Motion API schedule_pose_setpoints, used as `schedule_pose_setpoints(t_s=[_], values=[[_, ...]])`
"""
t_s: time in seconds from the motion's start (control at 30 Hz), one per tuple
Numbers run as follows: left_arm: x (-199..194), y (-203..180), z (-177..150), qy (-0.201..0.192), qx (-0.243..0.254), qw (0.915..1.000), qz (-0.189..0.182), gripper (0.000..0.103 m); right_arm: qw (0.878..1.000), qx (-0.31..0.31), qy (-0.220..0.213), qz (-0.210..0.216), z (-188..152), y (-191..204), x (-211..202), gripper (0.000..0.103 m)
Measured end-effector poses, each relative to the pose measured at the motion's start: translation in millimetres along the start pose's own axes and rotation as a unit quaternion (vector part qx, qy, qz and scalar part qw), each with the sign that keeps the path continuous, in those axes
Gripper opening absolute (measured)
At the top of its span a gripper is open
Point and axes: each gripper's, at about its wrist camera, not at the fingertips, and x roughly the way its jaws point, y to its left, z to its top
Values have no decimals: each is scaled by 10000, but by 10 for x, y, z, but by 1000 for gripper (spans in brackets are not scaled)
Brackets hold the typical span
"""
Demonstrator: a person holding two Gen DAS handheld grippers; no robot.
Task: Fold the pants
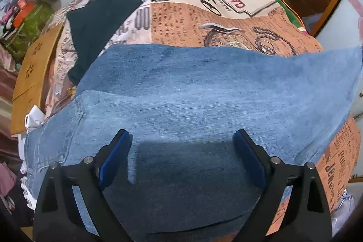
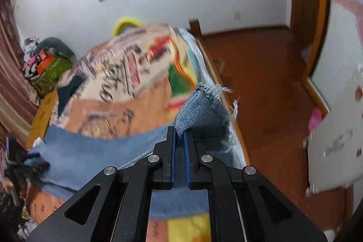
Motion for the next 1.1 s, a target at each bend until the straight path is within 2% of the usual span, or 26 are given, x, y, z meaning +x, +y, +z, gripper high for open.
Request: schedule_pose_setpoints(t_s=[0.2,0.23,0.33,0.4,0.47,0.57,0.67,0.83,0.93,1.1], values=[[-80,147,-45,-131,-173,9997,91,93,9985,247,449,-200,-455,-246,71,7],[-103,179,-52,-171,-203,9996,116,93,9979,250,546,-258,-524,-262,88,10],[-188,274,-70,-327,-260,9990,187,93,9947,238,765,-640,-673,-309,99,11],[-263,359,-87,-453,-323,9982,240,93,9918,411,886,-821,-706,-380,85,23],[-335,442,-102,-566,-380,9972,291,93,9907,528,805,-964,-704,-390,33,34],[-492,635,-138,-798,-503,9948,373,93,9933,475,622,-855,-635,-265,-55,34],[-683,925,-179,-1037,-706,9907,523,93,9965,110,415,-712,-502,72,-102,35],[-934,1518,-264,-1268,-1178,9824,696,97,9972,-740,46,-119,-256,957,-50,39],[-993,1924,-355,-1292,-1545,9748,958,98,9906,-1315,-96,359,-142,1558,86,44],[-914,2603,-523,-1069,-2116,9635,1240,98,9729,-2001,59,1153,-16,2460,468,44]])
